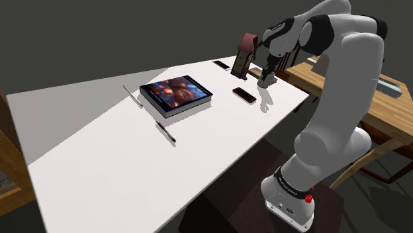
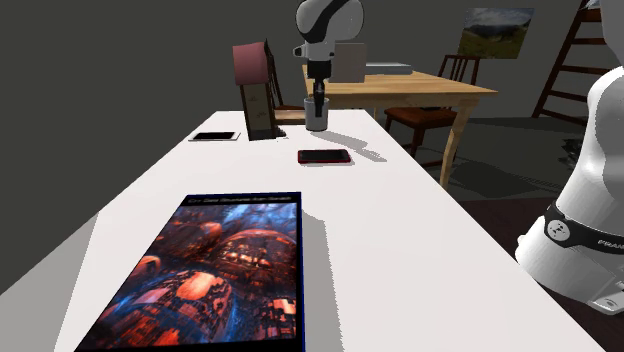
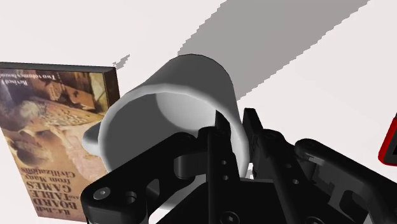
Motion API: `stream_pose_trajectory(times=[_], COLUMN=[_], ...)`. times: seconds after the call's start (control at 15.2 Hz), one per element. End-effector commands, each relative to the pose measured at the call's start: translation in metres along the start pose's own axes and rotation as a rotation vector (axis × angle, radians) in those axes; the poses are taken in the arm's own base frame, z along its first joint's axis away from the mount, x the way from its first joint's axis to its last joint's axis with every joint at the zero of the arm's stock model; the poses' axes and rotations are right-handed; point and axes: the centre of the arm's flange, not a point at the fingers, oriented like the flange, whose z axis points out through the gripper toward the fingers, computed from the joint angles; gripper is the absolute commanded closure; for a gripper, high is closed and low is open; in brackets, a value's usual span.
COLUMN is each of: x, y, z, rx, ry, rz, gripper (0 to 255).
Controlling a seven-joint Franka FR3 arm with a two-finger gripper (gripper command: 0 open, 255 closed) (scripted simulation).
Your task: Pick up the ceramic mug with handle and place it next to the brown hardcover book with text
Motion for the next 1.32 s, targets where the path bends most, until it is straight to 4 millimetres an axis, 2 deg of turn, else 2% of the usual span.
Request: stream_pose_trajectory(times=[0.0, 0.2, 0.26, 0.59, 0.86, 1.25], x=[0.0, 0.0, 0.0, 0.0, 0.0, 0.0], y=[0.0, 0.0, 0.0, 0.0, 0.0, 0.0], z=[0.0, 0.0, 0.0, 0.0, -0.05, -0.05], rx=[0.0, 0.0, 0.0, 0.0, 0.0, 0.0], ry=[0.0, 0.0, 0.0, 0.0, 0.0, 0.0], rz=[0.0, 0.0, 0.0, 0.0, 0.0, 0.0], gripper=[255, 255, 0, 0, 0, 0])
